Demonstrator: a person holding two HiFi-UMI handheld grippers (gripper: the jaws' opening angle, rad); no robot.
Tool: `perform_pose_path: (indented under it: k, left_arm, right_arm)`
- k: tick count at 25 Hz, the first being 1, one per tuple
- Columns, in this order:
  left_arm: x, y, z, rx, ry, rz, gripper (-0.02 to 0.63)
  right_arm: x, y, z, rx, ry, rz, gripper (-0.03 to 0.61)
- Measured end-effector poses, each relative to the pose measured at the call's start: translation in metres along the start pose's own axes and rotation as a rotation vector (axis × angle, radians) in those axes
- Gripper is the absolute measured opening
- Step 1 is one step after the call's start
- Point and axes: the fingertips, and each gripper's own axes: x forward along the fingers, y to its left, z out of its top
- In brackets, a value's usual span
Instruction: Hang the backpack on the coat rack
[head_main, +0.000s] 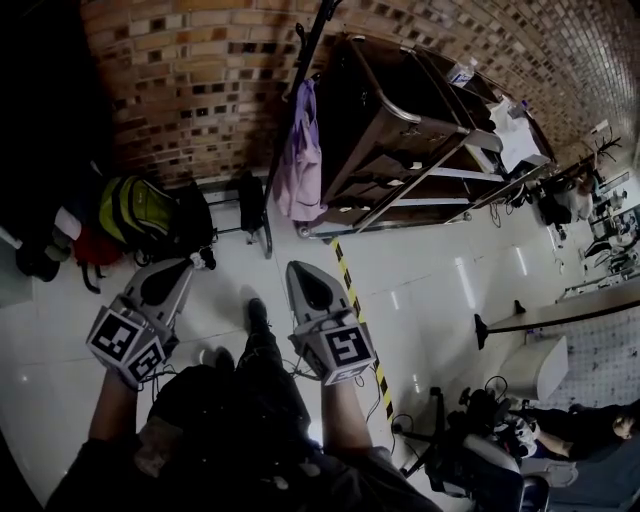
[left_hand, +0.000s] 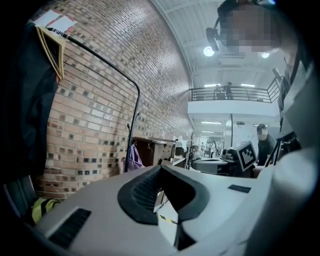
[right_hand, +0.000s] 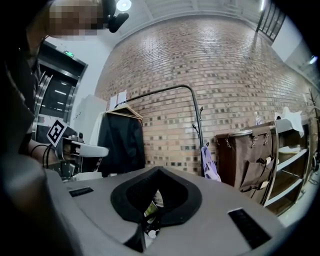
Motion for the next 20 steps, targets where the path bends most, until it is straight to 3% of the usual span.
perform_pose_path:
  k: [20]
  left_arm:
    - [0.013, -0.032, 0.003, 0.011, 0.012, -0.104, 0.040]
  right_arm:
    - [-0.033, -0.004, 0.012, -0.078, 0.045, -0.060, 0.015]
